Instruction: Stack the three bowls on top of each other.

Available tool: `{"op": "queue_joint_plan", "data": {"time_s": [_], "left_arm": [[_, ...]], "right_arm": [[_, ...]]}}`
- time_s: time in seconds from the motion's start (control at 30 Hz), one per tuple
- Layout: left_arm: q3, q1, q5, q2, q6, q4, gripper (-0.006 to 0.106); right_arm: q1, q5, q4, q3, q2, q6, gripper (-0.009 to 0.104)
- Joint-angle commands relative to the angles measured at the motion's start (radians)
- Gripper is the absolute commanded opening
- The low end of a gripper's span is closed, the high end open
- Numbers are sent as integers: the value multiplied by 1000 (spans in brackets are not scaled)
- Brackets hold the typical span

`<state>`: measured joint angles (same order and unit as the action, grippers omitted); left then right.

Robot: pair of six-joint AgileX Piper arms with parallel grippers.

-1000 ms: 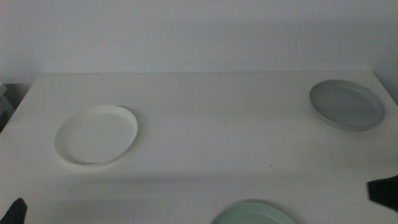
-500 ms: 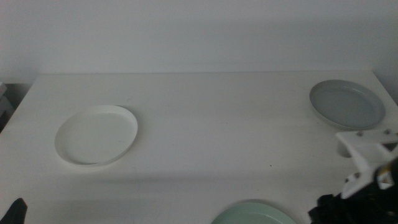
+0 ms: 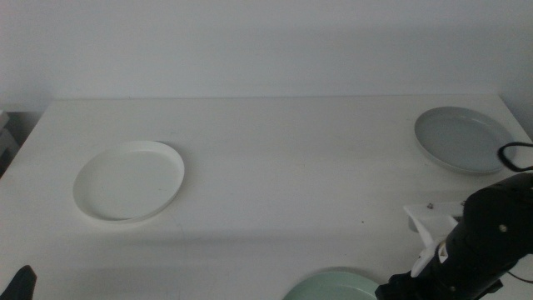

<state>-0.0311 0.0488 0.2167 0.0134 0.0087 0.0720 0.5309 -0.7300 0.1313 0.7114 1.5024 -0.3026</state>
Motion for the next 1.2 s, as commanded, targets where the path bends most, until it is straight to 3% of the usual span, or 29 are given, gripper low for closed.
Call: {"op": "queue_joint_plan", "data": {"time_s": [0.0,0.2,0.43,0.67,1.17], "left_arm": [[5,1,-74,14,-9,1,105],[5,1,-74,14,-9,1,105],[5,1,-74,14,-9,1,105],[5,1,-74,14,-9,1,105],[5,1,-74,14,-9,1,105]], "right_arm": [[4,31,-1,15,4,2,45],[4,43,5,15,48,2,35],[4,27,26,15,47,26,-1],[4,-21,69,65,28,26,-1],[-117,-89,79,479,155,83,-1]]}}
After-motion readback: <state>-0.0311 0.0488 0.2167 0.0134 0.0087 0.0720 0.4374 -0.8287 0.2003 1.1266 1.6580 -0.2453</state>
